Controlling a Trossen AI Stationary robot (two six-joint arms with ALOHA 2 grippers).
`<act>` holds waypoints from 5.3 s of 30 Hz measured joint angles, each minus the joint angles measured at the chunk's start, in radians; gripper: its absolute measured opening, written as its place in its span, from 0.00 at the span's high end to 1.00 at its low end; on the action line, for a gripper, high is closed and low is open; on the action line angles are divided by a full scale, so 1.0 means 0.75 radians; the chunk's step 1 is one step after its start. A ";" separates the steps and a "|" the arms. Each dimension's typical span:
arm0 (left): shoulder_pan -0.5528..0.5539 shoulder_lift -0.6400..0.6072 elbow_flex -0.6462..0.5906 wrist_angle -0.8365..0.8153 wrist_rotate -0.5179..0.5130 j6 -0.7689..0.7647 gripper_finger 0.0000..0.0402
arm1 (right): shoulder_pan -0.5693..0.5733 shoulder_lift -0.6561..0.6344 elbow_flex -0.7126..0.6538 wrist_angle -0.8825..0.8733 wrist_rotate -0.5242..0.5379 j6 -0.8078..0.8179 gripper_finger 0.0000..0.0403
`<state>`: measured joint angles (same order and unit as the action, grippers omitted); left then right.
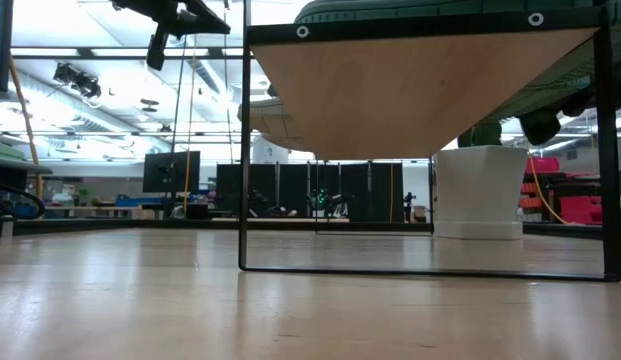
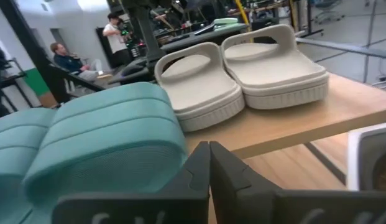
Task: Pick and place slides into the shelf
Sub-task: Return to Home Position
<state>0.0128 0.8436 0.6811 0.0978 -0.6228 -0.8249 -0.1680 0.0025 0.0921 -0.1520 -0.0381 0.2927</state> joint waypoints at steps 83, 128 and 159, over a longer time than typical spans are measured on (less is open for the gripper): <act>-0.071 -1.120 -0.744 0.275 0.512 0.880 0.99 | 0.001 0.001 -0.002 0.013 0.069 0.105 0.93; -0.058 -1.120 -0.818 0.707 0.584 0.958 0.99 | 0.000 0.001 -0.002 0.013 0.069 0.104 0.93; 0.031 -1.119 -0.898 0.050 0.771 0.835 0.99 | 0.000 0.001 -0.002 0.012 0.069 0.105 0.93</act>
<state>0.0359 0.0044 0.0078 0.1354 -0.0445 -0.1984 -0.1680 0.0032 0.0910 -0.1429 0.0139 0.3714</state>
